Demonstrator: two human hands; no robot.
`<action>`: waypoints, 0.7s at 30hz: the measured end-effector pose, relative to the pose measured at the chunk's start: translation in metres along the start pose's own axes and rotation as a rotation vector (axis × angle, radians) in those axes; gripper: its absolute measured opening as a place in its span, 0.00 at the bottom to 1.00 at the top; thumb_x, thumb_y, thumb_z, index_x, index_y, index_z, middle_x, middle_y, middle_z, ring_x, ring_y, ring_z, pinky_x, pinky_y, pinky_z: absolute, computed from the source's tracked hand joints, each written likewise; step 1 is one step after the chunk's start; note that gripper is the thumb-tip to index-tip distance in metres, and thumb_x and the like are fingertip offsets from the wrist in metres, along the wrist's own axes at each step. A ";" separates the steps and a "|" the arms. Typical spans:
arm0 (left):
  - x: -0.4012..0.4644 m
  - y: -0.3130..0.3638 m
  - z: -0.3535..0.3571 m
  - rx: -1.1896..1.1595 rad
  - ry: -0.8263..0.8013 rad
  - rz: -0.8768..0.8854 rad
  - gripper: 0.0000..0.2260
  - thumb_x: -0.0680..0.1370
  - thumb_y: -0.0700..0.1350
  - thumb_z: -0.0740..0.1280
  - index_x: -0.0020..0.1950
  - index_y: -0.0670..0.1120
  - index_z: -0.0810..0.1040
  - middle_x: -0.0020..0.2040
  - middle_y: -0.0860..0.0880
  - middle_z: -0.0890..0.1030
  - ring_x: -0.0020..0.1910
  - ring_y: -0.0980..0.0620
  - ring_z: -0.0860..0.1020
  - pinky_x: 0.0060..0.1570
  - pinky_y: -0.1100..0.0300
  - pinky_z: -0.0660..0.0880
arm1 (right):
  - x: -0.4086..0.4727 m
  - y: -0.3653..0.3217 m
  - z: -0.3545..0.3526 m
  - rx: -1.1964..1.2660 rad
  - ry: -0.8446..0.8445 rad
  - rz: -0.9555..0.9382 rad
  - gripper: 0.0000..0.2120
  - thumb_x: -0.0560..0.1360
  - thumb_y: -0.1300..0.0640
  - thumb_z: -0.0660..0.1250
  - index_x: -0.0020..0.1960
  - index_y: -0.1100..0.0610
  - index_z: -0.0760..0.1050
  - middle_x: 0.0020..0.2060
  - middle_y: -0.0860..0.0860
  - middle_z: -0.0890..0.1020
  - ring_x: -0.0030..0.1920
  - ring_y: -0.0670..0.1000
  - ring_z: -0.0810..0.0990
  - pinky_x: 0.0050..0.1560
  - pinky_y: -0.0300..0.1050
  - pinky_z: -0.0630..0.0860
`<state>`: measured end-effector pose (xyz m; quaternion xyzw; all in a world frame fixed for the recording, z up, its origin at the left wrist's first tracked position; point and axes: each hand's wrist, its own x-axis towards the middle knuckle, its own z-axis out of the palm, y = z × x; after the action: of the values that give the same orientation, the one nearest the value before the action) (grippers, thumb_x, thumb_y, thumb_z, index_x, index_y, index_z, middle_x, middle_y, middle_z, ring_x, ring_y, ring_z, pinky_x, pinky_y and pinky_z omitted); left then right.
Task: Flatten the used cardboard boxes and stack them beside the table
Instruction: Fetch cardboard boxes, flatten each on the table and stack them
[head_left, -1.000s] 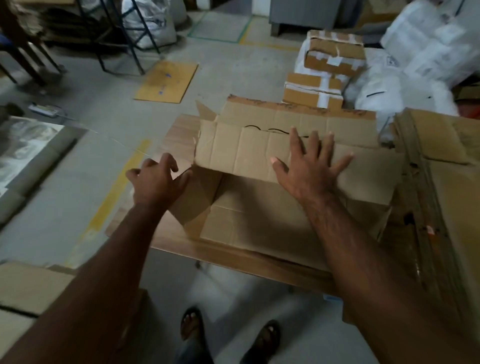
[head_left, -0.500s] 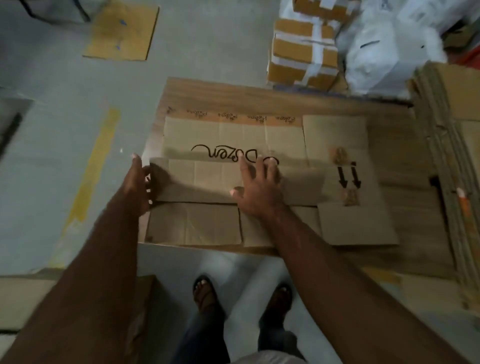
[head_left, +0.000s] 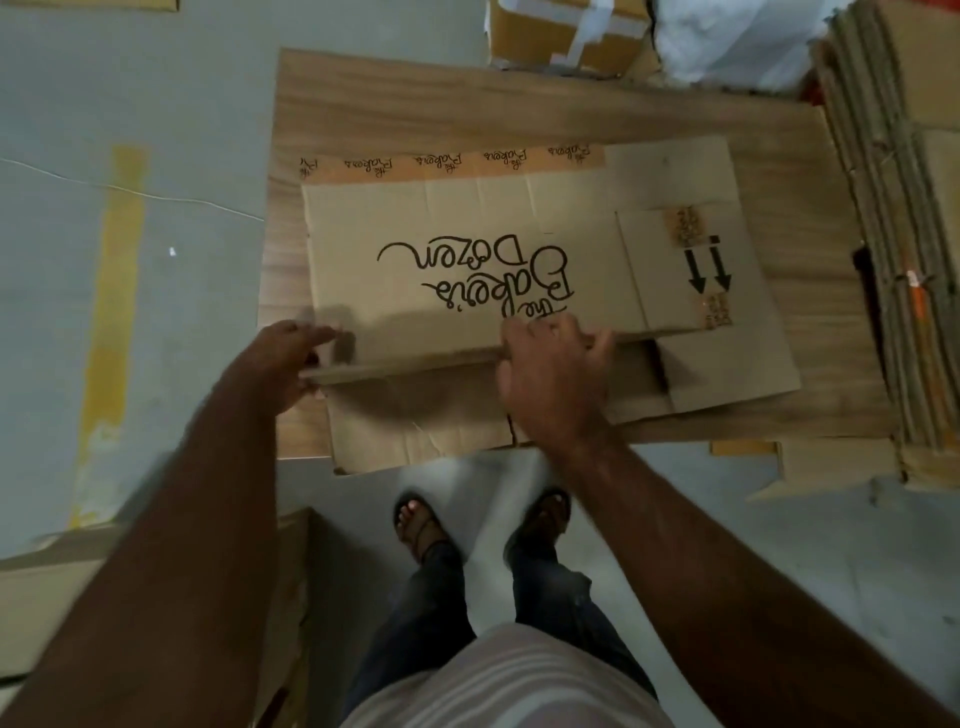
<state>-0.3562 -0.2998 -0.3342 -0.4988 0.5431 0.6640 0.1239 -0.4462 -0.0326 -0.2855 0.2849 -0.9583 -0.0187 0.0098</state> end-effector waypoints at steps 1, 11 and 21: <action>0.000 0.001 0.001 0.028 0.012 0.006 0.06 0.81 0.42 0.68 0.56 0.42 0.77 0.44 0.41 0.79 0.37 0.46 0.75 0.33 0.56 0.71 | -0.016 -0.001 -0.001 0.010 -0.025 -0.011 0.16 0.75 0.49 0.67 0.61 0.50 0.77 0.54 0.51 0.84 0.56 0.56 0.78 0.59 0.58 0.67; 0.005 -0.004 0.009 0.078 0.064 0.040 0.09 0.79 0.44 0.72 0.57 0.43 0.76 0.51 0.44 0.80 0.48 0.45 0.79 0.38 0.52 0.77 | -0.093 -0.018 0.072 0.247 -0.566 -0.004 0.39 0.84 0.38 0.49 0.82 0.54 0.32 0.81 0.57 0.34 0.81 0.62 0.34 0.77 0.62 0.36; -0.047 -0.031 0.105 -0.277 0.070 -0.021 0.06 0.82 0.38 0.63 0.46 0.43 0.77 0.34 0.46 0.79 0.27 0.51 0.78 0.23 0.62 0.75 | 0.002 0.076 0.073 0.337 -0.524 0.221 0.33 0.85 0.42 0.52 0.84 0.52 0.45 0.83 0.55 0.43 0.82 0.62 0.42 0.79 0.65 0.50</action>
<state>-0.3678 -0.1817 -0.3242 -0.5398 0.4450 0.7133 0.0418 -0.4911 0.0324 -0.3548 0.1621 -0.9430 0.0684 -0.2825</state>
